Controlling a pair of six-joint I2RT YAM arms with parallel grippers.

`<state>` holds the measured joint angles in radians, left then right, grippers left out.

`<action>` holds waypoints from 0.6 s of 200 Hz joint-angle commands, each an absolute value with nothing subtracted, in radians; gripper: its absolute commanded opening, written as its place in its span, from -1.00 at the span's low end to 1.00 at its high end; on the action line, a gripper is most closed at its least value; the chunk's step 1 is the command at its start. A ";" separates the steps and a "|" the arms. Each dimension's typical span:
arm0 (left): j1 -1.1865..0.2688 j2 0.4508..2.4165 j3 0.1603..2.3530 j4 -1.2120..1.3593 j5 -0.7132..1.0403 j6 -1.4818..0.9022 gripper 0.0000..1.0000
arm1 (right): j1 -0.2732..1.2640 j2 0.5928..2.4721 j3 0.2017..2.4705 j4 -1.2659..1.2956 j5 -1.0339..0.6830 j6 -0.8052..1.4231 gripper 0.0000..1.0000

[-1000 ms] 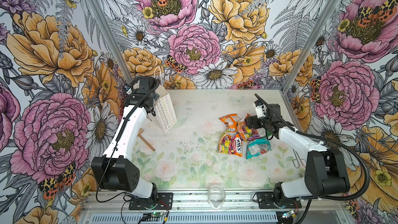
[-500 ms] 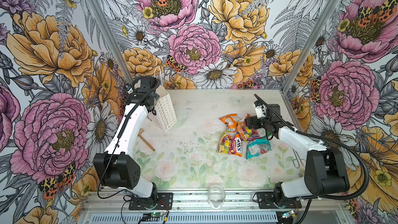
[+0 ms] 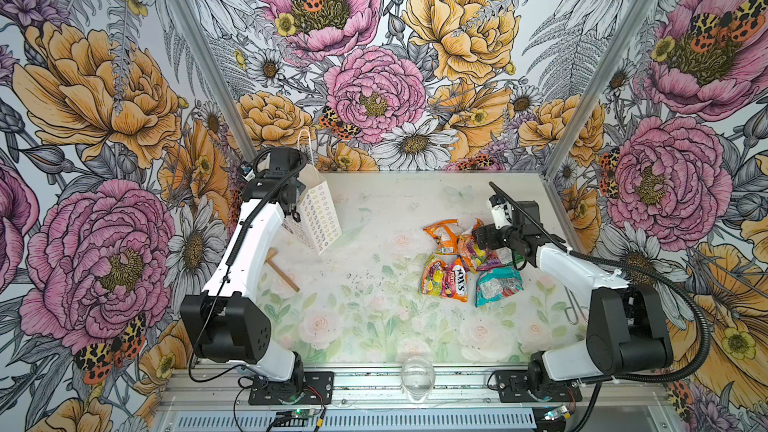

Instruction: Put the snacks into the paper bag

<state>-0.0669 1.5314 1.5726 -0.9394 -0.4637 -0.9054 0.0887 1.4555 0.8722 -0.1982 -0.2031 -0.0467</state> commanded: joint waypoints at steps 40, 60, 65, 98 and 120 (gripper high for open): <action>-0.049 1.541 1.595 -0.945 -0.476 -0.894 0.29 | 0.098 1.463 0.877 -0.192 -0.206 -0.055 0.84; -0.048 1.545 1.595 -0.945 -0.473 -0.896 0.27 | 0.099 1.465 0.877 -0.192 -0.206 -0.055 0.84; -0.048 1.546 1.595 -0.945 -0.472 -0.896 0.26 | 0.098 1.465 0.877 -0.192 -0.206 -0.057 0.84; -0.048 1.557 1.600 -0.945 -0.463 -0.895 0.23 | 0.101 1.462 0.877 -0.192 -0.206 -0.057 0.84; -0.047 1.564 1.600 -0.945 -0.460 -0.894 0.20 | 0.100 1.462 0.876 -0.192 -0.206 -0.058 0.84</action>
<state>-0.0555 1.5524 1.5726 -0.9394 -0.4633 -0.9058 0.0933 1.4555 0.8722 -0.1982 -0.2031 -0.0467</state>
